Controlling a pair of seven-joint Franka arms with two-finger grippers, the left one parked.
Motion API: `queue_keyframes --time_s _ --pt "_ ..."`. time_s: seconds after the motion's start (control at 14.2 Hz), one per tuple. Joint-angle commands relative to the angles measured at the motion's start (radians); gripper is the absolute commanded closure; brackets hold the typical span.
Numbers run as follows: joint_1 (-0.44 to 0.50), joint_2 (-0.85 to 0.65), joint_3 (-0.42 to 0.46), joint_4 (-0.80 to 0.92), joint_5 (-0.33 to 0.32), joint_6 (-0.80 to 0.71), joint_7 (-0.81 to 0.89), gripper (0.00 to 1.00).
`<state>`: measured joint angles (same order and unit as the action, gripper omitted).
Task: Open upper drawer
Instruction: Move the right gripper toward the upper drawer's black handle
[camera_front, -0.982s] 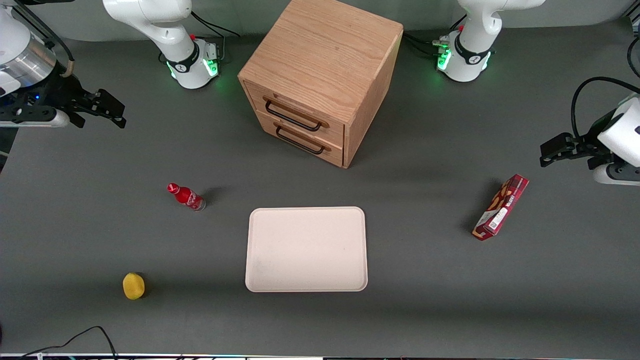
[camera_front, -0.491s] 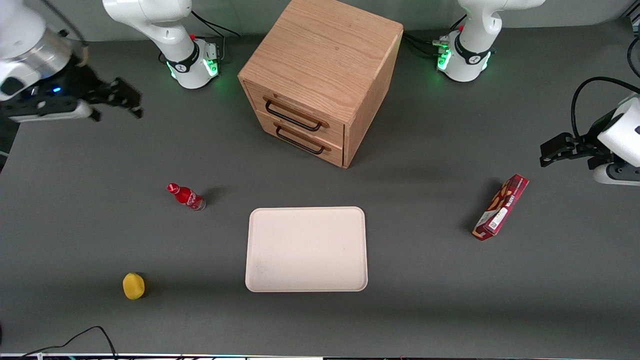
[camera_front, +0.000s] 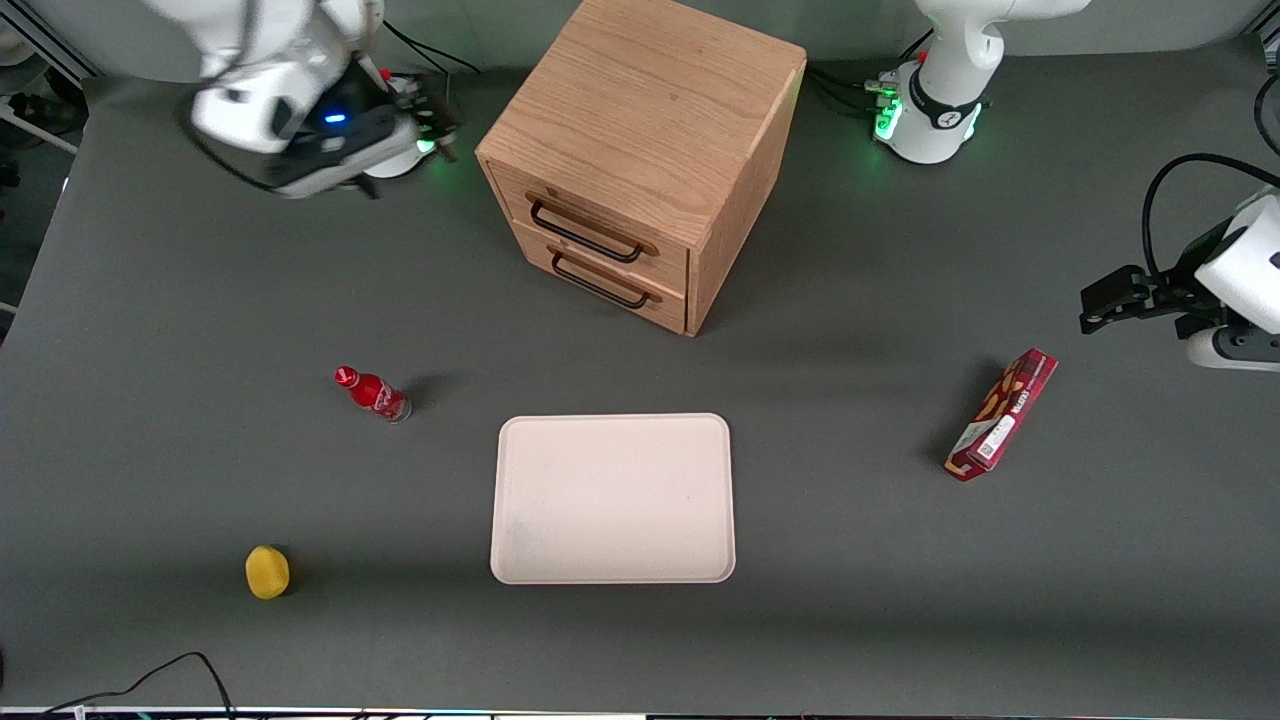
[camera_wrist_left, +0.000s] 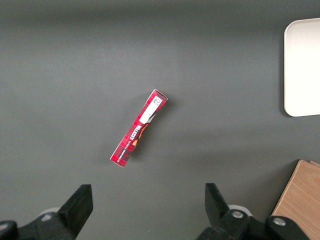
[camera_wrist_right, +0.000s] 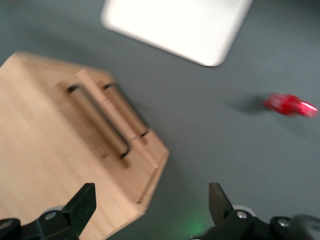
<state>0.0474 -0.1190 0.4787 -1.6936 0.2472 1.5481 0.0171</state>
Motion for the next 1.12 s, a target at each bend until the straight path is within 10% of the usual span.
queue_keyframes --time_s 0.0,0.35,1.05 --pt "-0.008 0.091 0.014 0.038 0.108 -0.009 -0.277 0.00" --pt "-0.008 0.252 0.017 0.029 0.156 0.041 -0.546 0.00" --pt "-0.006 0.337 0.093 -0.149 0.168 0.319 -0.554 0.00"
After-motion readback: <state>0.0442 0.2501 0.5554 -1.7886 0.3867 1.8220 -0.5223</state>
